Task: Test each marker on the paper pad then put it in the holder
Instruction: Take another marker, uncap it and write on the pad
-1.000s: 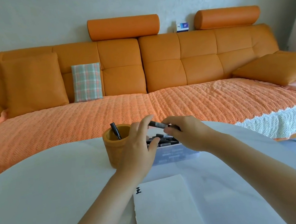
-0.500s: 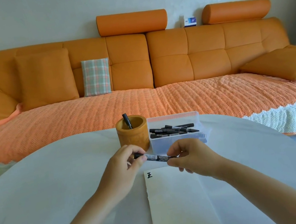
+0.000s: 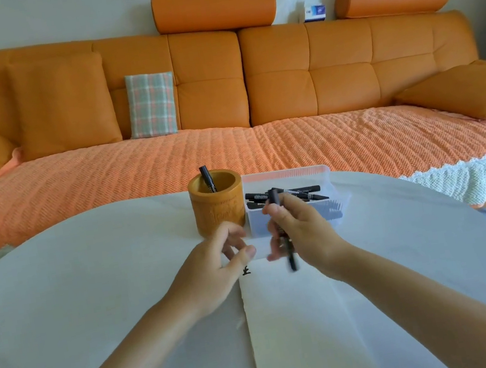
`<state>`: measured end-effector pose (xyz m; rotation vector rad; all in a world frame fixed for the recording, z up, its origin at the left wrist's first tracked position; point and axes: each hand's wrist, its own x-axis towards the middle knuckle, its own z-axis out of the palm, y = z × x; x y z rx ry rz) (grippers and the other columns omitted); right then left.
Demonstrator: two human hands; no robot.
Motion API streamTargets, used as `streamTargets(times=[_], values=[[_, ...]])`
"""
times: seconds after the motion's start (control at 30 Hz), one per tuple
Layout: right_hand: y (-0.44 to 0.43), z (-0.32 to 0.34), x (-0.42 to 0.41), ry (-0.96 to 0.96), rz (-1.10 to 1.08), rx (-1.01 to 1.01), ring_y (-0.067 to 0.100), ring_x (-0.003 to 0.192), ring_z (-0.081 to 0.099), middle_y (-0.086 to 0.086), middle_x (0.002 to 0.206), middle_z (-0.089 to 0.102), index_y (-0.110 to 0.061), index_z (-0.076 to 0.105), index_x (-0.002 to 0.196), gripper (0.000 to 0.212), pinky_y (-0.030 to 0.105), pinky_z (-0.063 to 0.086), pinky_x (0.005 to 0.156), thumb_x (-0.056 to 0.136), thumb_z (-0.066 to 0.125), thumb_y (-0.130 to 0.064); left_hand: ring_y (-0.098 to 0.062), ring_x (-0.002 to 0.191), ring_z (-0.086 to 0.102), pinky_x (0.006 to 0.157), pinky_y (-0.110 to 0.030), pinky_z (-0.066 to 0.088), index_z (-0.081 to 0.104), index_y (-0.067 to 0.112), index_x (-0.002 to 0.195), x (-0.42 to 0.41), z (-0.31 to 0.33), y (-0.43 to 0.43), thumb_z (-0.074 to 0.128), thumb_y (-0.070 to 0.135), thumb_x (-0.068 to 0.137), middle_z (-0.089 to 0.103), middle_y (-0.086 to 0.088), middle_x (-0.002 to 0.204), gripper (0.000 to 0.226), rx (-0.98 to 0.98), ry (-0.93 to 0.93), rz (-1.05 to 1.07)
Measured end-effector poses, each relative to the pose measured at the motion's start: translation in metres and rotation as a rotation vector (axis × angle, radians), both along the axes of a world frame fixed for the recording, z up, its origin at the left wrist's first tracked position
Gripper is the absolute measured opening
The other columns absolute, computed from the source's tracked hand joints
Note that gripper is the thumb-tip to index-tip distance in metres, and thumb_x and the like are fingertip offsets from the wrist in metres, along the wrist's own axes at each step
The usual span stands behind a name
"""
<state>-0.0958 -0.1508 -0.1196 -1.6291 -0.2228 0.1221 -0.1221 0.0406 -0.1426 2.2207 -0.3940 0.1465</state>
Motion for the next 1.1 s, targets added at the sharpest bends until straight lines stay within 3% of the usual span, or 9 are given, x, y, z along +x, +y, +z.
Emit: streamTargets(times=[0.1,0.2,0.43,0.57,0.63,0.77,0.87,0.97,1.1], values=[[-0.005,0.000,0.001,-0.319,0.067,-0.613,0.009,0.072,0.055,-0.016,0.083,0.059,-0.026,0.059,0.109,0.018,0.034,0.052,0.071,0.103,0.046,-0.037,0.002,0.100,0.055,0.073,-0.013,0.045,0.041,0.043,0.125,0.003,0.004,0.006,0.046,0.050,0.094,0.053,0.028,0.106,0.032,0.063,-0.152,0.017],[-0.006,-0.004,-0.001,-0.360,0.168,-0.936,0.014,0.077,0.056,-0.006,0.085,0.063,-0.026,0.058,0.101,0.024,0.034,0.045,0.068,0.103,0.041,-0.044,-0.001,0.097,0.057,0.074,-0.013,0.048,0.038,0.046,0.136,0.007,0.001,0.013,0.046,0.049,0.095,0.050,0.029,0.114,0.042,0.184,-0.237,-0.017],[-0.001,-0.023,0.000,-0.631,0.239,-1.054,0.021,0.077,0.057,-0.003,0.088,0.064,-0.022,0.063,0.106,0.026,0.041,0.049,0.067,0.104,0.042,-0.038,-0.007,0.078,0.056,0.065,-0.032,0.051,0.062,0.034,0.107,0.006,-0.012,0.013,0.060,0.041,0.093,0.064,0.017,0.094,0.016,0.372,-0.327,-0.032],[-0.002,-0.033,0.000,-0.730,0.212,-1.107,0.021,0.069,0.056,-0.005,0.083,0.066,-0.023,0.062,0.102,0.035,0.037,0.043,0.058,0.103,0.033,-0.044,-0.001,0.075,0.049,0.064,-0.020,0.046,0.061,0.031,0.119,0.006,-0.019,0.011,0.061,0.040,0.092,0.064,0.018,0.102,0.028,0.300,-0.324,-0.048],[-0.003,-0.037,0.000,-0.763,0.193,-1.142,0.023,0.066,0.055,-0.005,0.081,0.065,-0.024,0.059,0.104,0.045,0.035,0.037,0.055,0.102,0.022,-0.050,-0.001,0.077,0.052,0.065,-0.019,0.044,0.066,0.031,0.114,0.007,-0.021,0.010,0.064,0.033,0.092,0.066,0.019,0.100,0.023,0.251,-0.283,-0.053],[-0.003,-0.041,-0.002,-0.752,0.200,-1.223,0.026,0.064,0.050,-0.001,0.079,0.062,-0.020,0.054,0.105,0.049,0.035,0.030,0.055,0.099,0.018,-0.053,0.000,0.082,0.060,0.069,-0.016,0.047,0.072,0.026,0.106,0.009,-0.021,0.012,0.069,0.025,0.089,0.069,0.017,0.094,0.017,0.175,-0.218,-0.079],[-0.001,-0.040,-0.004,-0.708,0.217,-1.206,0.028,0.065,0.051,0.001,0.080,0.063,-0.019,0.054,0.106,0.047,0.037,0.035,0.055,0.101,0.021,-0.052,0.007,0.079,0.058,0.068,-0.011,0.043,0.073,0.024,0.104,0.009,-0.019,0.013,0.070,0.019,0.089,0.065,0.023,0.087,0.016,0.163,-0.190,-0.097],[0.000,-0.034,-0.005,-0.583,0.244,-1.131,0.024,0.075,0.057,-0.002,0.088,0.065,-0.023,0.056,0.110,0.036,0.040,0.047,0.066,0.104,0.031,-0.047,0.004,0.081,0.056,0.071,-0.018,0.047,0.070,0.025,0.106,0.010,-0.017,0.013,0.064,0.024,0.093,0.063,0.021,0.091,0.014,0.224,-0.196,-0.107],[0.000,-0.028,-0.006,-0.585,0.277,-1.152,0.023,0.072,0.052,-0.003,0.082,0.055,-0.020,0.048,0.091,0.025,0.035,0.038,0.061,0.105,0.038,-0.038,-0.008,0.089,0.052,0.076,-0.029,0.046,0.060,0.024,0.109,0.009,-0.017,0.009,0.050,0.029,0.100,0.057,0.013,0.100,0.014,0.357,-0.136,-0.071]])
